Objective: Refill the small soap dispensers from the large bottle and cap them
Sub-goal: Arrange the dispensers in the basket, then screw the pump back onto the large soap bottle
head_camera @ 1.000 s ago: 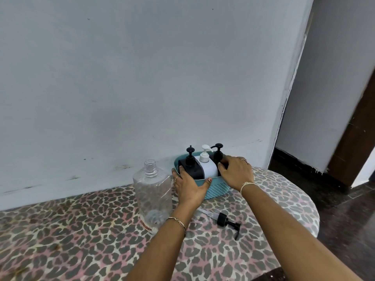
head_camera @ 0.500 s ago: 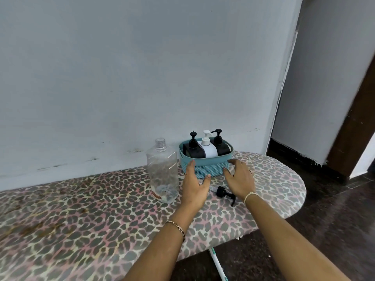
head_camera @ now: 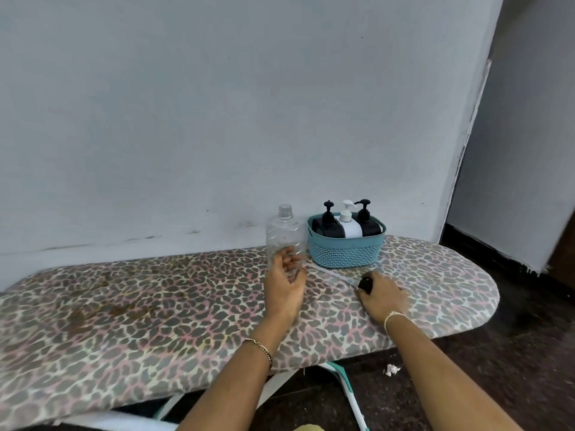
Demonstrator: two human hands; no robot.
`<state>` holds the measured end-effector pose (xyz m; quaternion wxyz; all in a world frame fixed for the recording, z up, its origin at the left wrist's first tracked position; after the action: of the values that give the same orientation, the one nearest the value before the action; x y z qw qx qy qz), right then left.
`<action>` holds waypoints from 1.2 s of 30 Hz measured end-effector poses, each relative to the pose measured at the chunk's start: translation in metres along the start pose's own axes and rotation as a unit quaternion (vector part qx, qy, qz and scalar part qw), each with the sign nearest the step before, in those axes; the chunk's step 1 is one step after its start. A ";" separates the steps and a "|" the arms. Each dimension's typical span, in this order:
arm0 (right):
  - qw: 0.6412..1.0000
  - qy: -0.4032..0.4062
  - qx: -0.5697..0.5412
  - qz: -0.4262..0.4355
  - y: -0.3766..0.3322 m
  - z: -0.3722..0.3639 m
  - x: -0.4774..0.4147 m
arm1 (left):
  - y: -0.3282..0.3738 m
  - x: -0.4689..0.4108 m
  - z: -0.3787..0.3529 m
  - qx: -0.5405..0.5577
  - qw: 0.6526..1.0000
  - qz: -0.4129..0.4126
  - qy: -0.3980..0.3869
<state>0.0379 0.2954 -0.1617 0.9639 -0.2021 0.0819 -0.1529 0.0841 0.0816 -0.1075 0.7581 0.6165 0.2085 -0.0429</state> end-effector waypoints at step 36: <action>0.695 0.169 -0.692 0.092 -0.106 0.200 -0.008 | -0.003 -0.078 0.020 -0.103 0.994 0.041 -0.025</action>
<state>0.0461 0.2788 0.0642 0.5305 -0.7745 0.3445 0.0046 0.0173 0.0472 -0.0786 0.8237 0.5417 0.1676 -0.0055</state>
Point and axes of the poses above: each hand's wrist, its own x-axis away from the middle knuckle, its own z-axis out of the back of the hand, y = z × x, the point moved 3 cm from there along -x, towards the middle knuckle, and after that the axes turned 5 degrees about -z, right-handed, at the moved point
